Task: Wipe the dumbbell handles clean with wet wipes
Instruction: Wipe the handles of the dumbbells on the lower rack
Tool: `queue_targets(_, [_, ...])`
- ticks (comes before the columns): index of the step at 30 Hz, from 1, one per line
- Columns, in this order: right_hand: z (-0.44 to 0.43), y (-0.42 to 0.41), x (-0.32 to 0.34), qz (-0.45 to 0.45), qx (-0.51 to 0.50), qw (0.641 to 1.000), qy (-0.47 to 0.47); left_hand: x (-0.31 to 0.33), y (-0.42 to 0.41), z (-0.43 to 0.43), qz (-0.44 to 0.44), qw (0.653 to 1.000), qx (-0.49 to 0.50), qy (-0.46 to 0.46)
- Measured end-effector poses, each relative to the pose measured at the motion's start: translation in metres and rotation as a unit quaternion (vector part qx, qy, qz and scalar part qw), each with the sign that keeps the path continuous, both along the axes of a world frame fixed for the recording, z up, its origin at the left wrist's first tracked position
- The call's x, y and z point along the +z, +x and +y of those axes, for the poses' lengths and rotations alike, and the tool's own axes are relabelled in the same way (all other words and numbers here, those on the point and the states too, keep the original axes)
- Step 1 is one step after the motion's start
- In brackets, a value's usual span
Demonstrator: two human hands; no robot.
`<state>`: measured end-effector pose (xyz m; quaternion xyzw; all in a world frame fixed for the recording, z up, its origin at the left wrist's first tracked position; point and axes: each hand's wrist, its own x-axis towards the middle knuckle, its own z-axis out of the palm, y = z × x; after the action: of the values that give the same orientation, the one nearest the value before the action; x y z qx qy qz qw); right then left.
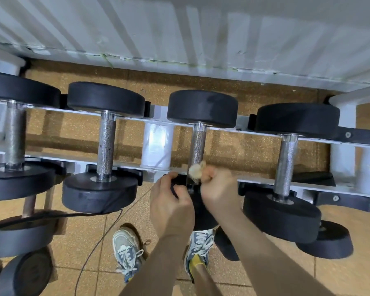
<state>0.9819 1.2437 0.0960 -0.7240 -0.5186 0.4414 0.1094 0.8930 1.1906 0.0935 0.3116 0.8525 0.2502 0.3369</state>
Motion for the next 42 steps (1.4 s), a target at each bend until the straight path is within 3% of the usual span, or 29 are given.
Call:
queue_targets(2, [-0.004,0.007,0.001,-0.010,-0.006,0.999,-0.046,0.000,0.001,0.000,-0.003,1.000,0.003,0.001])
queue_targets(4, [0.012,0.007,0.006,0.074,-0.139,0.985,-0.068,0.001,0.002,0.000,-0.001,1.000,0.004,-0.004])
queue_targets(6, [0.041,0.001,0.010,0.167,-0.279,0.945,-0.026,0.000,0.002,0.000,-0.003,1.000,0.004,-0.006])
queue_targets(8, [0.066,-0.011,0.010,0.194,-0.382,0.903,0.030,-0.003,0.003,0.000,-0.005,1.000,0.009,-0.006])
queue_targets(10, [0.065,-0.021,0.007,0.170,-0.391,0.903,0.063,-0.004,0.004,0.000,0.001,1.000,0.009,0.000])
queue_targets(15, [0.000,0.001,0.000,0.061,-0.164,0.984,-0.013,-0.005,0.003,-0.001,0.018,0.999,0.000,0.032])
queue_targets(17, [-0.009,0.013,0.006,-0.002,-0.034,0.998,-0.053,-0.007,0.003,-0.003,0.019,1.000,-0.004,0.025])
queue_targets(19, [0.002,0.015,0.016,-0.049,0.039,0.998,0.010,-0.007,0.002,-0.004,0.028,0.999,-0.016,0.029])
queue_targets(21, [0.025,0.008,0.025,-0.131,0.099,0.976,0.144,-0.007,0.002,-0.003,0.032,0.999,-0.025,0.035])
queue_targets(24, [0.056,0.001,0.015,-0.162,0.187,0.910,0.332,-0.008,0.002,-0.002,0.034,0.999,-0.018,0.031])
queue_targets(26, [0.054,0.011,-0.002,-0.192,0.279,0.868,0.364,-0.007,0.002,-0.002,0.036,0.999,-0.015,0.035])
queue_targets(32, [0.025,0.026,0.000,-0.051,0.425,0.861,0.275,-0.005,0.001,-0.001,0.030,0.998,-0.008,0.051])
queue_targets(34, [0.051,0.021,0.008,-0.081,0.393,0.867,0.294,-0.005,0.003,-0.001,0.036,0.998,-0.008,0.052])
queue_targets(36, [0.063,0.016,0.012,-0.168,0.357,0.862,0.317,-0.005,0.004,-0.002,0.042,0.998,-0.005,0.053])
queue_targets(37, [0.055,0.014,0.010,-0.176,0.352,0.872,0.292,-0.004,0.004,-0.002,0.042,0.998,-0.008,0.052])
queue_targets(39, [0.029,0.014,0.000,-0.105,0.381,0.886,0.241,-0.002,0.003,0.000,0.039,0.998,-0.011,0.049])
queue_targets(42, [0.022,0.021,0.001,-0.013,0.447,0.869,0.214,0.000,0.004,0.001,0.036,0.999,-0.011,0.036])
